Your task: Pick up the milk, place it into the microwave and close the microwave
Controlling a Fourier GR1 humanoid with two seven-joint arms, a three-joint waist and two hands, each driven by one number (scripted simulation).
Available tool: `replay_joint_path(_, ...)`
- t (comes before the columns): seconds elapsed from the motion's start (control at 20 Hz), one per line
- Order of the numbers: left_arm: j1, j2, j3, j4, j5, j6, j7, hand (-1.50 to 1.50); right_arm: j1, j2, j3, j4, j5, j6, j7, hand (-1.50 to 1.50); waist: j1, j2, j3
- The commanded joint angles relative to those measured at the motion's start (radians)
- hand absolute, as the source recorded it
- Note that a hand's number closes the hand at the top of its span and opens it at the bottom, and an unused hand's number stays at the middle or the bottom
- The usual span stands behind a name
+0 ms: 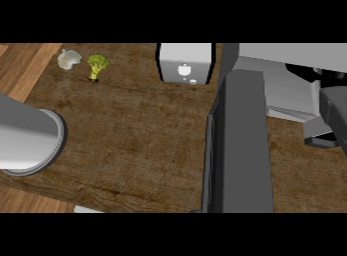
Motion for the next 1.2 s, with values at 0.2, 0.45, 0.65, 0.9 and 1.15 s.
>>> replay_joint_path(0.2, -0.028, 0.01, -0.01, 0.018, -0.024, -0.001, 0.005, -1.5, -0.04, 0.061, -0.029, -0.021, -0.031, 0.046, -0.037, -1.5, 0.004, -0.005, 0.002)
replay_joint_path(0.45, -0.043, 0.013, -0.013, 0.029, -0.039, -0.005, 0.0, -1.5, -0.08, 0.099, 0.048, 0.031, 0.045, 0.088, 0.045, -1.5, 0.021, -0.013, -0.007)
replay_joint_path(0.65, -0.041, 0.006, -0.034, 0.028, -0.041, -0.01, 0.009, -1.5, -0.123, 0.136, 0.061, 0.038, 0.061, 0.013, 0.108, -1.5, 0.03, -0.015, -0.008)
replay_joint_path(0.9, -0.059, 0.017, -0.035, 0.057, -0.06, -0.005, 0.018, -1.5, -0.154, 0.206, 0.053, 0.034, 0.055, -0.054, 0.141, -1.5, 0.005, -0.02, -0.008)
replay_joint_path(1.15, -0.06, 0.016, -0.047, 0.087, -0.069, -0.02, 0.02, -1.5, -0.191, 0.234, 0.049, 0.009, 0.055, -0.057, 0.123, -1.5, -0.01, -0.027, -0.008)
